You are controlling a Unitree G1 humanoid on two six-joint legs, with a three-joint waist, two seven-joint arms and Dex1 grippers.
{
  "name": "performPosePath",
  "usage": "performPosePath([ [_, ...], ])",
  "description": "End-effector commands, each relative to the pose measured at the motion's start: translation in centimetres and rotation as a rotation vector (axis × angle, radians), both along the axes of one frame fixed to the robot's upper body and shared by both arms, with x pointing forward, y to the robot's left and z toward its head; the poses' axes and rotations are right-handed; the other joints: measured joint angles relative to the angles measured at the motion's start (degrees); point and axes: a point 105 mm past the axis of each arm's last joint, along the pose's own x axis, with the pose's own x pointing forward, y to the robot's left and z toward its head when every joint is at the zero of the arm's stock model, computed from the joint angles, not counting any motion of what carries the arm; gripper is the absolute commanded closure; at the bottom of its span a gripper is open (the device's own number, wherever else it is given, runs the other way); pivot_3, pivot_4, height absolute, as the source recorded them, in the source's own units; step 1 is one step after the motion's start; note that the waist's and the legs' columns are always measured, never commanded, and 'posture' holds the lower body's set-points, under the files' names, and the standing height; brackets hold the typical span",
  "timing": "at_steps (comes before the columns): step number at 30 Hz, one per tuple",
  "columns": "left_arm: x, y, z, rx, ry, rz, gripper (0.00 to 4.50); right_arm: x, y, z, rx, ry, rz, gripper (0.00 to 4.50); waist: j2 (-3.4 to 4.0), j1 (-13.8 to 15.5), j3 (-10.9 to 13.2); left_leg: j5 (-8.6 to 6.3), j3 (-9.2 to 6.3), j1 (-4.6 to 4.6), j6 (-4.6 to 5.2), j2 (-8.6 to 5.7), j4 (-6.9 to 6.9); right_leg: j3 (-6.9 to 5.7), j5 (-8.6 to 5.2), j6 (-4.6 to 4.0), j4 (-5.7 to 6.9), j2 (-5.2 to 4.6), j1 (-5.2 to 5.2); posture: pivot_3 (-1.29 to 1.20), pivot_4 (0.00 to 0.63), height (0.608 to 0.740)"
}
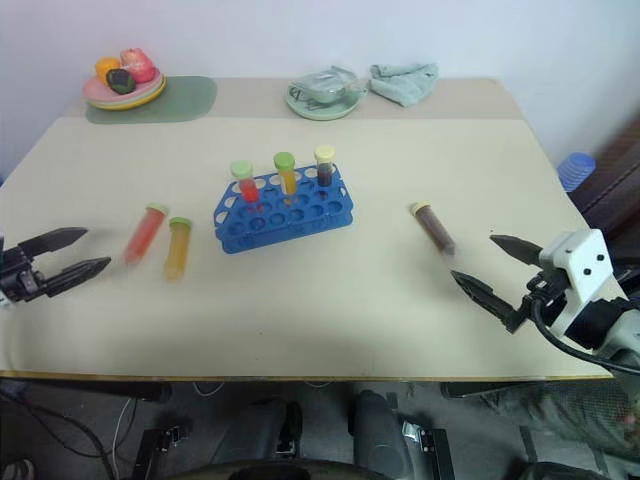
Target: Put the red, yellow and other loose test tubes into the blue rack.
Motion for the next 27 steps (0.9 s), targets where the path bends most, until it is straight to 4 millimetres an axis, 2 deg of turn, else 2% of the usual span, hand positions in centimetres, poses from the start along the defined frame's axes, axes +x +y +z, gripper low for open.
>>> performPosePath([
  [1, -0.2, 0.8, 1.6, 0.052, -0.047, -0.004, 0.12, -0.2, 0.6, 1.4, -0.024, -0.045, 0.017, 0.25, 0.0, 0.0, 0.0, 0.0, 0.0, 0.0, 0.0, 0.0, 0.0, 0.0, 0.0, 0.0, 0.0, 0.0, -0.01, 0.0, 0.15, 0.74],
  [19, 0.1, -0.9, 1.5, -0.051, -0.034, -0.098, 0.12, 0.6, 1.7, 2.2, 0.001, -0.032, 0.029, 0.25, -0.01, 0.0, 0.0, -0.01, 0.01, -0.02, 0.02, 0.0, -0.01, 0.0, 0.0, 0.0, 0.0, -0.01, -0.02, 0.0, 0.15, 0.74],
  [24, 0.1, -0.8, 1.5, -0.063, -0.042, -0.094, 0.12, 1.2, 1.4, 2.5, 0.012, -0.024, 0.02, 0.25, -0.01, -0.1, 0.0, -0.01, 0.01, -0.02, 0.01, 0.0, -0.01, 0.0, 0.0, 0.0, 0.0, -0.01, -0.02, 0.0, 0.15, 0.74],
  [27, 0.1, -1.8, 1.9, -0.108, -0.052, -0.131, 0.12, 1.8, 1.1, 2.3, 0.004, -0.005, -0.027, 0.25, -0.01, 0.0, 0.0, -0.01, 0.01, -0.02, 0.02, 0.0, -0.01, 0.0, 0.0, 0.0, 0.0, -0.01, -0.02, 0.0, 0.15, 0.74],
])
